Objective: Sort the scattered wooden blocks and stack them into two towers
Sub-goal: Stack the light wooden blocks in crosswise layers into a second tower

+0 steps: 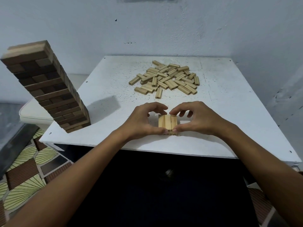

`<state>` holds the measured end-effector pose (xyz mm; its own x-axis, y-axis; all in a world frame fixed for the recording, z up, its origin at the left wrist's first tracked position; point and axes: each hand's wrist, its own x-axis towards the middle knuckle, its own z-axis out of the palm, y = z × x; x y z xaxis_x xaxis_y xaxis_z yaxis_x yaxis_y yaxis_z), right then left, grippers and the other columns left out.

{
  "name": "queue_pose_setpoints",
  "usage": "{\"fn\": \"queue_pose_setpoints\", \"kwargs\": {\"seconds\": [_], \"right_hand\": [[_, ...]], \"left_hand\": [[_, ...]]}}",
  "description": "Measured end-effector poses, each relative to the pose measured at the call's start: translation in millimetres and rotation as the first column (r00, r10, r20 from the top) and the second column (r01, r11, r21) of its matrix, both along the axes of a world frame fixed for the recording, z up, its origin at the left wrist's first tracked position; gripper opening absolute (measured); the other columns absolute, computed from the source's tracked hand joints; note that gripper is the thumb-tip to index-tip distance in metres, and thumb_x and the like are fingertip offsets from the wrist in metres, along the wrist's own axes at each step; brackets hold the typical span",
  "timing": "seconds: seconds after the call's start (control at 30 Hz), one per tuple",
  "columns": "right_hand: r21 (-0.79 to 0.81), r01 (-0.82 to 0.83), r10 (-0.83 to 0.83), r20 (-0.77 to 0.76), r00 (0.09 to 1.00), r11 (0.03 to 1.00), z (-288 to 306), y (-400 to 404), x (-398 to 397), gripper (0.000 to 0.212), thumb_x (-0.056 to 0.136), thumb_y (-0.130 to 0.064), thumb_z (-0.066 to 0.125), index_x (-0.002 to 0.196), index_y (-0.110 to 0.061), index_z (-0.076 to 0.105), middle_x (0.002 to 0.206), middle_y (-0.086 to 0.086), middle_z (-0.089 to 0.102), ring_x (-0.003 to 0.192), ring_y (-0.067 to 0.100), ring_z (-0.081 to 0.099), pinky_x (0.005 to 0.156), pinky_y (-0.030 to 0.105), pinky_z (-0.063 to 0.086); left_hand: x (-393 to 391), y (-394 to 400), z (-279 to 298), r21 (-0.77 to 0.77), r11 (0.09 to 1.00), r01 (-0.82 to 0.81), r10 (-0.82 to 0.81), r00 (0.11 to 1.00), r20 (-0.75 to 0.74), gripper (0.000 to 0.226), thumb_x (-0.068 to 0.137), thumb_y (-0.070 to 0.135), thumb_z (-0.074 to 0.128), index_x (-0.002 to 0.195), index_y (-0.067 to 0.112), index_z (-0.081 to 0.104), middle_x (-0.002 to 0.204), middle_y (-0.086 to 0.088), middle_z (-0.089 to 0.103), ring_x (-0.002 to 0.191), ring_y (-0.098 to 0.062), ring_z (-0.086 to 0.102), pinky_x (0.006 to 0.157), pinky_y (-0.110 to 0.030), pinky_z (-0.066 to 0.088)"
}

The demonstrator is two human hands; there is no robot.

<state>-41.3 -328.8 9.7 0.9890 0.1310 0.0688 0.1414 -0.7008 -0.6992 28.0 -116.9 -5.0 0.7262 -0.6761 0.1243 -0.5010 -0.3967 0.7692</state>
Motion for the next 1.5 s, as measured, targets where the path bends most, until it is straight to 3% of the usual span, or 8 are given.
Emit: {"fn": "queue_pose_setpoints", "kwargs": {"seconds": [0.2,0.4,0.6,0.83,1.03,1.2,1.37,1.5], "right_hand": [[0.073,0.063,-0.067,0.050,0.997,0.995,1,-3,5,0.034,0.077,-0.040,0.077,0.108,-0.028,0.069,0.105,-0.019,0.066,0.095,0.001,0.060,0.073,0.024,0.047],[0.077,0.119,-0.127,0.108,0.986,0.990,-7,-3,48,0.030,0.088,-0.028,0.069,0.117,-0.022,0.067,0.126,-0.006,0.062,0.116,0.009,0.055,0.084,0.022,0.042],[-0.226,0.015,-0.014,0.009,1.000,0.974,-10,12,96,0.051,0.098,-0.024,0.053,0.146,-0.014,0.040,0.160,0.002,0.022,0.150,0.017,0.006,0.118,0.042,0.017],[-0.343,0.011,0.028,0.108,0.994,0.939,-22,8,90,0.039,0.099,-0.027,0.051,0.136,-0.014,0.054,0.152,0.000,0.039,0.147,0.016,0.018,0.114,0.041,0.029],[-0.182,-0.014,0.051,0.202,0.978,0.983,-25,0,76,0.027,0.089,-0.016,0.067,0.116,-0.012,0.070,0.131,0.000,0.061,0.119,0.011,0.055,0.098,0.026,0.043],[-0.114,-0.060,0.083,0.212,0.974,0.992,-25,4,79,0.017,0.083,-0.016,0.074,0.100,-0.013,0.076,0.113,-0.003,0.067,0.102,0.005,0.060,0.089,0.025,0.050],[-0.122,-0.066,0.084,0.153,0.985,0.990,-21,3,82,0.018,0.084,-0.018,0.071,0.101,-0.019,0.076,0.122,-0.006,0.062,0.112,0.007,0.055,0.093,0.029,0.047],[-0.151,-0.059,0.083,0.162,0.983,0.987,-20,2,85,0.017,0.086,-0.008,0.068,0.097,-0.018,0.077,0.115,-0.001,0.066,0.107,0.013,0.060,0.092,0.031,0.049]], "left_hand": [[9,2,1,-0.057,0.997,-0.059,0.061,0.998,0.024,0.055,0.067,0.059,0.066,0.116,0.033,0.063,0.116,0.020,0.062,0.108,0.002,0.054,0.082,-0.022,0.044],[48,0,-2,0.029,0.945,-0.326,0.313,0.925,0.216,0.040,0.085,0.040,0.065,0.120,0.021,0.064,0.123,0.004,0.063,0.116,-0.016,0.050,0.095,-0.036,0.041],[63,-19,-11,0.210,0.896,-0.392,0.258,0.843,0.472,0.048,0.087,0.042,0.045,0.127,0.017,0.058,0.137,-0.001,0.054,0.129,-0.027,0.040,0.100,-0.042,0.037],[63,-17,-18,0.147,0.954,-0.261,0.131,0.804,0.580,0.032,0.092,0.025,0.046,0.097,0.007,0.072,0.093,-0.005,0.068,0.091,-0.022,0.056,0.073,-0.024,0.039],[50,-2,-11,0.010,0.994,-0.105,0.087,0.868,0.489,0.018,0.084,0.015,0.062,0.083,0.006,0.077,0.084,-0.006,0.073,0.089,-0.020,0.064,0.076,-0.039,0.053],[48,-3,-10,-0.050,0.996,-0.078,0.091,0.930,0.357,0.020,0.074,0.023,0.070,0.082,0.008,0.079,0.093,-0.004,0.075,0.103,-0.001,0.060,0.092,-0.023,0.050],[58,-8,-16,-0.129,0.987,-0.098,0.134,0.944,0.303,0.014,0.070,0.014,0.076,0.082,0.008,0.078,0.098,-0.008,0.073,0.097,-0.010,0.067,0.082,-0.013,0.050],[64,-14,-17,-0.220,0.967,-0.131,0.156,0.982,0.102,0.036,0.064,0.009,0.070,0.100,0.006,0.073,0.117,-0.007,0.061,0.107,-0.008,0.063,0.085,-0.017,0.053]]}}
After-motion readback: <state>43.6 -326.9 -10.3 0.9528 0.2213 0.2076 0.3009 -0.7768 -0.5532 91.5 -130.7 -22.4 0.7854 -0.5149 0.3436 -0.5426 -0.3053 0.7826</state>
